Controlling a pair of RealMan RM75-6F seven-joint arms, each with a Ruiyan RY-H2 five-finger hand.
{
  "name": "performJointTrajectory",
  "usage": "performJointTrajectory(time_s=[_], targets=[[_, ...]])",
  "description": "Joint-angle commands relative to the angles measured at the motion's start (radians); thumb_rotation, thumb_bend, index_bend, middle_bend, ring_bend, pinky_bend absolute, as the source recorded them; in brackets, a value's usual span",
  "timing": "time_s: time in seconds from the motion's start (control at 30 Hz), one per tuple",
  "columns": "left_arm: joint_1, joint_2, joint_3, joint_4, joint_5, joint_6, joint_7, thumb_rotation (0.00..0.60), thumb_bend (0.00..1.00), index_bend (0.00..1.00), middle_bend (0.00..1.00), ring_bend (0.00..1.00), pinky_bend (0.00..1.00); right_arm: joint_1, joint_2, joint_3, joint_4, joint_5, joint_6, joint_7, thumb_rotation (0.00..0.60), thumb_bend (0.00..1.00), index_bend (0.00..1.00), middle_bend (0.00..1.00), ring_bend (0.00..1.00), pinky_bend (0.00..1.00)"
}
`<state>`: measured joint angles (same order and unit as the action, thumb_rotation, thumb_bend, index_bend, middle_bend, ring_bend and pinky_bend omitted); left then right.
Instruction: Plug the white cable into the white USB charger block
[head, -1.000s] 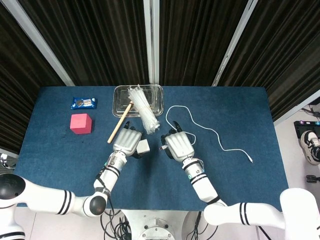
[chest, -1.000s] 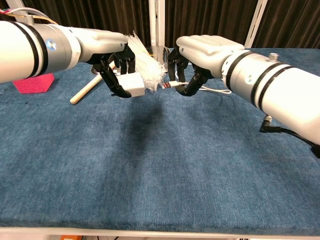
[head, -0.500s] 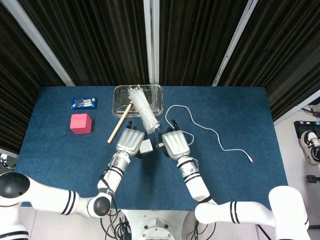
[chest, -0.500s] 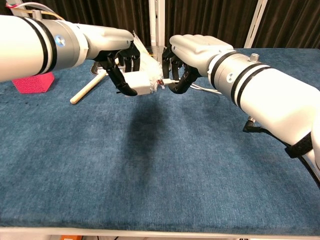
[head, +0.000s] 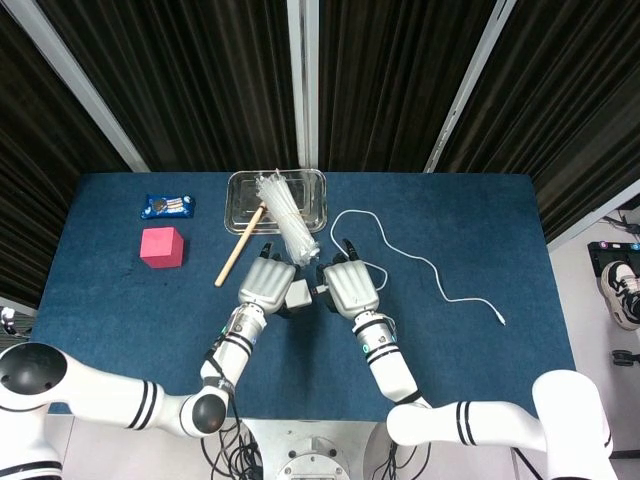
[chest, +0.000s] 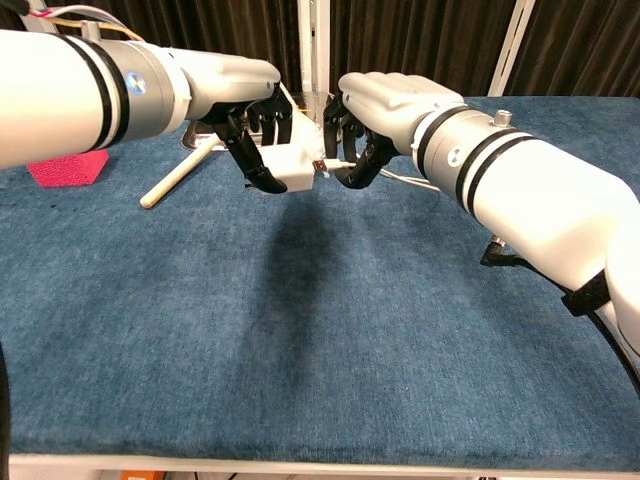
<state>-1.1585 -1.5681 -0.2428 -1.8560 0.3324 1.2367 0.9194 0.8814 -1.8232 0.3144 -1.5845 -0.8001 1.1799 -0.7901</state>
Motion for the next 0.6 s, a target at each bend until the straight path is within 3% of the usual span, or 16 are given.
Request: performJointTrajectory(time_s=[0.03, 0.6], targets=[[-0.004, -0.003, -0.001, 0.001, -0.003, 0.000, 0.004, 0.490, 0.23, 0.50, 0.36, 0.22, 0.04, 0.002, -0.001, -0.001, 0.001, 0.003, 0.000, 0.001, 0.600, 0.47, 0.66, 0.51, 0.27, 0.03], [-0.026, -0.022, -0.012, 0.017, -0.037, 0.018, 0.030, 0.489, 0.22, 0.50, 0.36, 0.22, 0.05, 0.012, -0.007, -0.003, 0.003, 0.028, 0.004, 0.014, 0.600, 0.47, 0.66, 0.51, 0.27, 0.02]])
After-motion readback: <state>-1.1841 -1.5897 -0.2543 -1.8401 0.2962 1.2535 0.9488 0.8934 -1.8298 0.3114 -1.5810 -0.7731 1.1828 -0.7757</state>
